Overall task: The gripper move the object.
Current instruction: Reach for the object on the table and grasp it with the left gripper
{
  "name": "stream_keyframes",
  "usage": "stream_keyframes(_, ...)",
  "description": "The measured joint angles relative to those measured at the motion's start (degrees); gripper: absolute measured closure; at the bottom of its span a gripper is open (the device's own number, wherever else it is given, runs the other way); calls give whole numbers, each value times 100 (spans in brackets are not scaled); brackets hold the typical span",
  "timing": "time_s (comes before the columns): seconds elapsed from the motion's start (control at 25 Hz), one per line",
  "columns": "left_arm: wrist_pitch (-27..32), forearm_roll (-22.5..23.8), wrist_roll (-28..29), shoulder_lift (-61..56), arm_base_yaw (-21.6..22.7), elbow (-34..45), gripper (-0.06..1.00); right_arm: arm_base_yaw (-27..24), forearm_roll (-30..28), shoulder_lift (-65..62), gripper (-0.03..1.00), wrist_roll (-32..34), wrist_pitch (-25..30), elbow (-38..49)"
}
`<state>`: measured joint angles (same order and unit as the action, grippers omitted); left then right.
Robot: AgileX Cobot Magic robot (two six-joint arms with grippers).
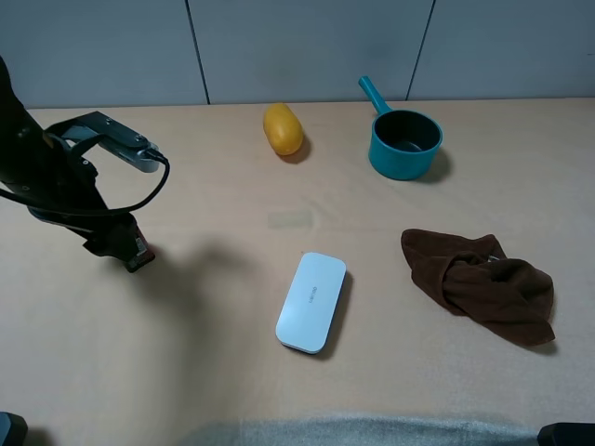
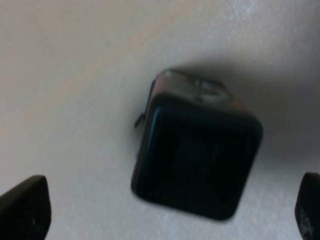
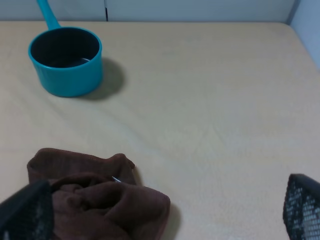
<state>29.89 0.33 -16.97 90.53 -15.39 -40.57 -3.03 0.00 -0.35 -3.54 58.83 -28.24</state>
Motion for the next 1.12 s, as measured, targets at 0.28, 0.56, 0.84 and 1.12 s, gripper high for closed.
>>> stream_keyframes(0.28, -328, -379, -525, 719, 0, -215, -3, 0, 0, 0, 28, 0, 0, 0)
stream_keyframes(0.56, -582, -417, -663, 1210, -208, -356, -3, 0, 0, 0, 28, 0, 0, 0)
stream_keyframes(0.84, -399, -427, -664, 1354, -259, -356, 3, 0, 0, 0, 28, 0, 0, 0)
stream_keyframes(1.12, -237, -325, -664, 1354, -259, -356, 19, 0, 0, 0, 28, 0, 0, 0)
